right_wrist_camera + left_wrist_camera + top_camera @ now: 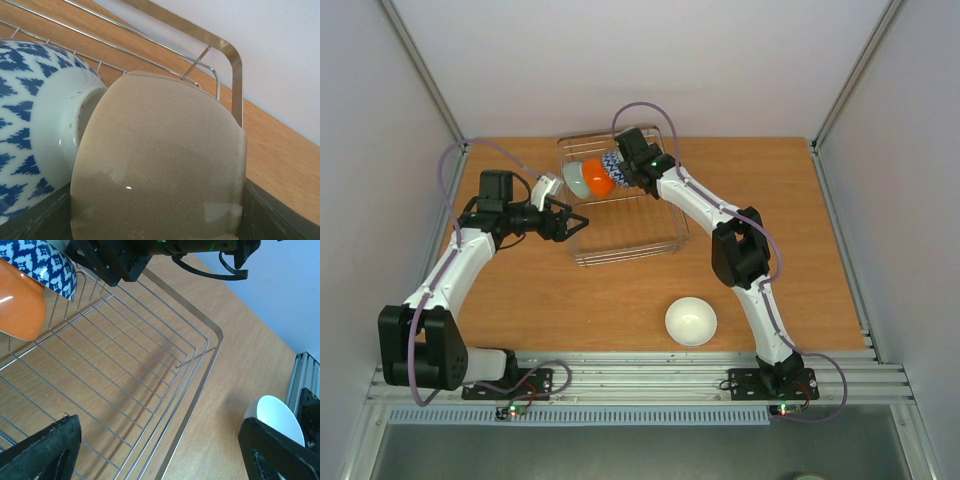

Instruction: Load the bowls into the dish rack

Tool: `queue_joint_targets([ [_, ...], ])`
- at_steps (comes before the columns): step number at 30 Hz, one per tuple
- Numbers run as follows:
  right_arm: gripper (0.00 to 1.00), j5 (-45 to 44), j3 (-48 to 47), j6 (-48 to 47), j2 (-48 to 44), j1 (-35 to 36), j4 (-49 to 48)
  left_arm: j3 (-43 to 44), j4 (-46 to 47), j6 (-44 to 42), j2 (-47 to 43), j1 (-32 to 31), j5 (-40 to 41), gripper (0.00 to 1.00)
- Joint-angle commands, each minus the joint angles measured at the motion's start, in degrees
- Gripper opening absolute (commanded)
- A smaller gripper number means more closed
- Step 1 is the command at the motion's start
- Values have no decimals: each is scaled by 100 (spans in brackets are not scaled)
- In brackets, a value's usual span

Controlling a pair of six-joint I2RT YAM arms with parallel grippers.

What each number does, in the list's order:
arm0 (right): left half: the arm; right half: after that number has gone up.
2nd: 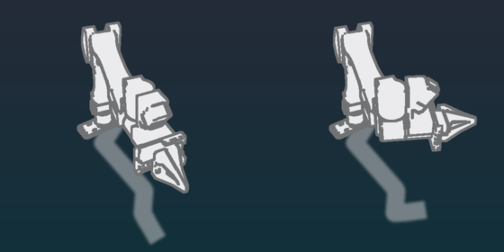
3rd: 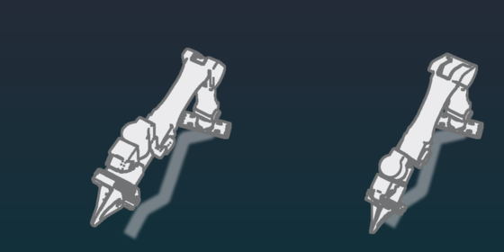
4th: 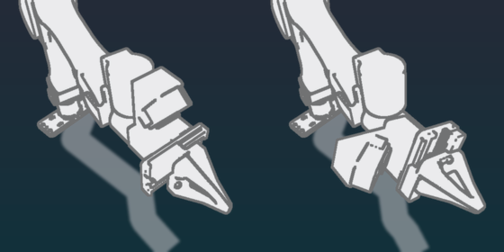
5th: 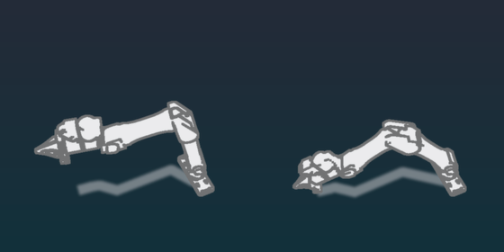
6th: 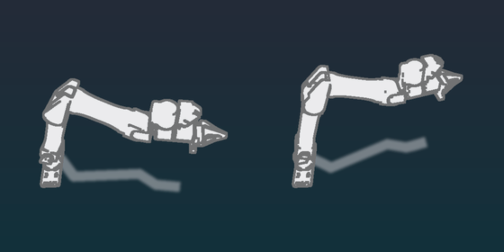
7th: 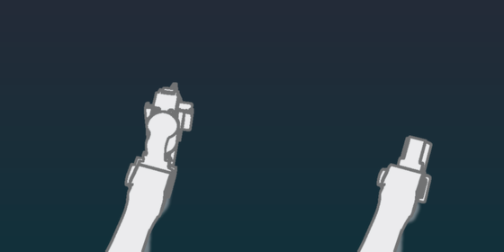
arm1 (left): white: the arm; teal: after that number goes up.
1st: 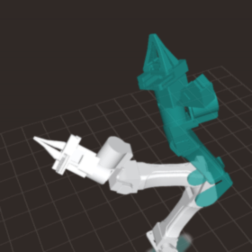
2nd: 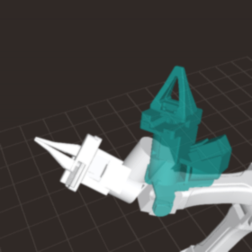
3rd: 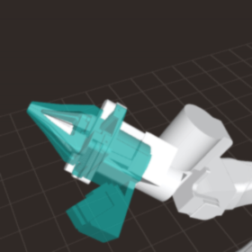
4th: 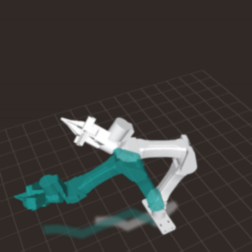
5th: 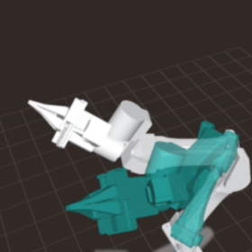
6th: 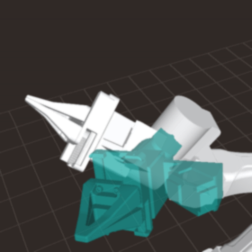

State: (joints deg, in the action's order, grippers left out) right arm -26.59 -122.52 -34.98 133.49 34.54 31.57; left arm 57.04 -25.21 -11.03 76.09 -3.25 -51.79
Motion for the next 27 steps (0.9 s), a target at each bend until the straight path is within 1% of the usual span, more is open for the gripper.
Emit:
queue_joint_targets([
  [1, 37, -50, -272, -60, 122, -27, -230, -35, 187, -93, -51, 8, -18, 86],
  [6, 53, 32, -185, -68, 89, -27, -316, -37, 181, -101, -51, 8, -24, 86],
  [10, 62, 204, 69, -34, -61, -28, -474, -35, 176, -101, -54, 8, -29, 86],
  [15, 76, 388, 289, 15, -195, -27, -573, -43, 182, -120, -55, 3, -41, 86],
  [20, 82, 530, 479, 48, -303, -27, -676, -48, 178, -128, -69, 8, -50, 86],
  [27, 85, 638, 625, 79, -457, -22, -764, -49, 177, -145, -88, 8, -38, 86],
])
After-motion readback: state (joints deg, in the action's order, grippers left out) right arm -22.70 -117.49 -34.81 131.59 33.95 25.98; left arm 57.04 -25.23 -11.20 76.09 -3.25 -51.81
